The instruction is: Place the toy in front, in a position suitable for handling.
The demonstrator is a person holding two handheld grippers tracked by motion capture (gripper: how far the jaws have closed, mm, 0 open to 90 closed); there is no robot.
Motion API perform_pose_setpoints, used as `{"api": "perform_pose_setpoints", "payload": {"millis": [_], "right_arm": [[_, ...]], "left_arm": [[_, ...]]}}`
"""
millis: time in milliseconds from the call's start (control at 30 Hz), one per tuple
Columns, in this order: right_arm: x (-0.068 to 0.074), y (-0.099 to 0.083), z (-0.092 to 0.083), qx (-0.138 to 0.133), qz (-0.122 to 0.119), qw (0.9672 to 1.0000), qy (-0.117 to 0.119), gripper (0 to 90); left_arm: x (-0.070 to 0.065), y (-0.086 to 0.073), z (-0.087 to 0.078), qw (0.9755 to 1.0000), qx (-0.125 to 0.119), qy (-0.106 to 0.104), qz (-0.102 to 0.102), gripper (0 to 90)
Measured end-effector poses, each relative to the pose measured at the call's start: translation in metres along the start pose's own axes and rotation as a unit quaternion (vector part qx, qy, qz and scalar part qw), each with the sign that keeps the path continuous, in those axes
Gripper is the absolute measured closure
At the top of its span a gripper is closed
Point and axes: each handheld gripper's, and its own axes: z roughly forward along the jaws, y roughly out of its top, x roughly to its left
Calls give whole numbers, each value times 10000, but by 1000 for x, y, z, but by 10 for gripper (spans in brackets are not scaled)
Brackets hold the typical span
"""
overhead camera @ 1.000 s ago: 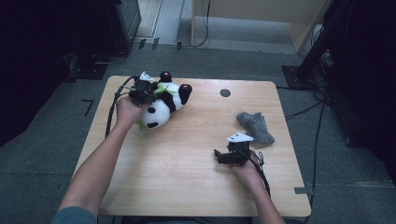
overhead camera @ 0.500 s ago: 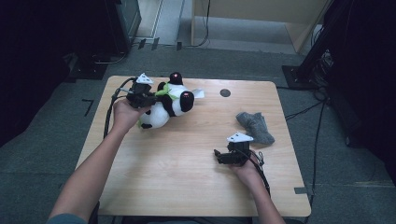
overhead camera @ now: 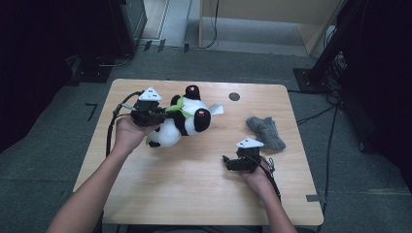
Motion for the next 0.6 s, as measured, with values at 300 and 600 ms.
{"api": "perform_pose_setpoints", "payload": {"millis": [300, 600], "right_arm": [[-1, 0, -1, 3, 44, 10000, 48, 115], [-7, 5, -6, 52, 249, 9995, 208, 157]], "left_arm": [[-34, -12, 7, 9993, 152, -333, 26, 816], [-50, -44, 20, 9968, -26, -586, -542, 812]]}}
